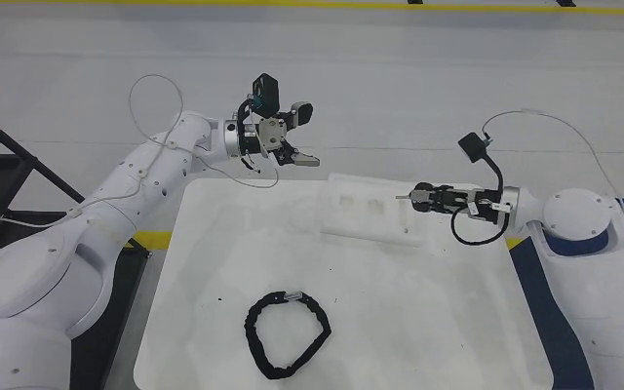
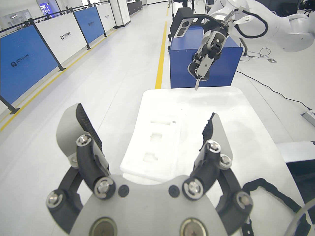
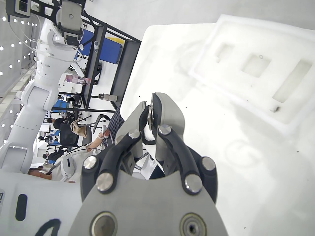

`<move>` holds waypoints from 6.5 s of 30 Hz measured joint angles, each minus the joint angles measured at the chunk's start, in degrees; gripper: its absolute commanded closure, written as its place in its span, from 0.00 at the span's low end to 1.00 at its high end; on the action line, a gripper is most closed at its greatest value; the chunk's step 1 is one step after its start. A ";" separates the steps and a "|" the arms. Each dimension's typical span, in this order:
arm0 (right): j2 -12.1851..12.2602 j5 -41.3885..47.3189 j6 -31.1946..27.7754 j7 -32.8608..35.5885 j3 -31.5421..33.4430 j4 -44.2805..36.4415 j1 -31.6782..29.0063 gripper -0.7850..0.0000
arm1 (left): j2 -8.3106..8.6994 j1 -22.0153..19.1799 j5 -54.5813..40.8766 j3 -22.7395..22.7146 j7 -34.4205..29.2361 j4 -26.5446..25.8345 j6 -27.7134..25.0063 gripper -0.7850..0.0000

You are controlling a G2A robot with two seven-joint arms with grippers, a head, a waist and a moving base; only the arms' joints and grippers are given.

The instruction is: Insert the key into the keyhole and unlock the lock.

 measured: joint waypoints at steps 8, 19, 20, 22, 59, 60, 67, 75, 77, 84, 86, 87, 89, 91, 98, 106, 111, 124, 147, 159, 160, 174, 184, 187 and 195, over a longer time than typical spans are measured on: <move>0.23 1.29 0.15 -0.12 0.94 -0.49 -0.98 1.00 | 0.00 0.00 0.00 0.00 0.00 0.00 0.00 0.00; 0.23 1.28 0.15 -0.11 0.93 -0.49 -0.98 1.00 | 0.00 0.00 0.00 0.00 0.00 0.00 0.00 0.00; 0.23 1.28 0.15 -0.11 0.93 -0.49 -0.98 1.00 | 0.00 0.00 0.00 0.00 0.00 0.00 0.00 0.00; 0.23 1.28 0.15 -0.11 0.93 -0.49 -0.98 1.00 | 0.00 0.00 0.00 0.00 0.00 0.00 0.00 0.00; 0.23 1.28 0.15 -0.11 0.93 -0.49 -0.98 1.00 | 8.22 14.48 26.23 -4.41 7.33 -14.24 0.00 0.00; 0.23 1.28 0.15 -0.11 0.93 -0.49 -0.98 1.00 | 8.29 14.45 27.25 -3.27 8.05 -14.38 0.00 0.00; 0.23 1.28 0.15 -0.11 0.93 -0.49 -0.98 1.00 | 7.90 16.26 35.79 0.01 10.20 -15.36 0.00 0.00; 0.23 1.28 0.15 -0.11 0.93 -0.49 -0.98 1.00 | 7.03 20.33 50.62 0.00 17.93 -13.09 0.00 0.00; 0.23 1.28 0.15 -0.11 0.93 -0.49 -0.98 1.00 | 6.82 20.80 52.82 0.00 18.24 -12.81 0.00 0.00; 0.23 1.28 0.15 -0.11 0.93 -0.49 -0.98 1.00 | 6.11 22.15 55.93 0.00 17.90 -12.04 0.00 0.00; 0.23 1.28 0.15 -0.11 0.93 -0.49 -0.98 1.00 | 6.10 22.17 55.97 0.00 17.91 -12.06 0.00 0.00; 0.23 1.28 0.15 -0.11 0.93 -0.49 -0.98 1.00 | 6.10 22.16 55.96 0.00 17.91 -12.06 0.00 0.00; 0.23 1.28 0.15 -0.11 0.93 -0.49 -0.98 1.00 | 6.11 22.16 55.94 0.00 17.91 -12.06 0.00 0.00; 0.23 1.28 0.15 -0.11 0.93 -0.49 -0.98 1.00 | 6.11 22.15 55.93 0.00 17.91 -12.06 0.00 0.00; 0.23 1.28 0.15 -0.11 0.93 -0.49 -0.98 1.00 | 6.11 22.15 55.93 0.00 17.91 -12.06 0.00 0.00; 0.23 1.28 0.15 -0.11 0.93 -0.49 -0.98 1.00 | 6.12 23.01 54.51 -0.59 17.67 -11.49 0.58 0.00; 0.23 1.28 0.15 -0.11 0.93 -0.49 -0.98 1.00 | 6.82 25.36 49.57 -2.69 13.99 -10.35 2.05 0.00; 0.23 1.28 0.15 -0.11 0.93 -0.49 -0.98 1.00 | 12.21 34.99 45.52 -7.78 4.72 -17.39 10.92 0.00; 0.23 1.28 0.15 -0.11 0.93 -0.49 -0.98 1.00 | 15.88 44.35 45.49 -14.26 -2.99 -25.75 17.31 0.38; 0.23 1.28 0.15 -0.11 0.93 -0.49 -0.98 1.00 | 13.99 44.72 44.83 -15.13 -6.03 -24.10 16.61 0.57; 0.23 1.28 0.15 -0.11 0.93 -0.49 -0.98 1.00 | 13.85 44.79 44.71 -15.19 -6.21 -23.90 16.60 0.60; 0.23 1.28 0.15 -0.11 0.93 -0.49 -0.98 1.00 | 12.68 43.85 41.84 -18.05 -2.62 -22.44 12.10 1.00; 0.23 1.28 0.15 -0.11 0.93 -0.49 -0.98 1.00 | 13.86 42.19 43.30 -22.92 1.59 -29.47 8.67 1.00; 0.23 1.20 0.14 -0.28 0.87 -0.60 -1.10 1.00 | 14.44 42.32 43.51 -24.66 2.39 -32.04 7.90 1.00; 0.49 2.70 5.08 3.80 -1.04 -4.99 -1.88 1.00 | 14.87 42.23 40.99 -28.14 4.47 -36.89 5.38 1.00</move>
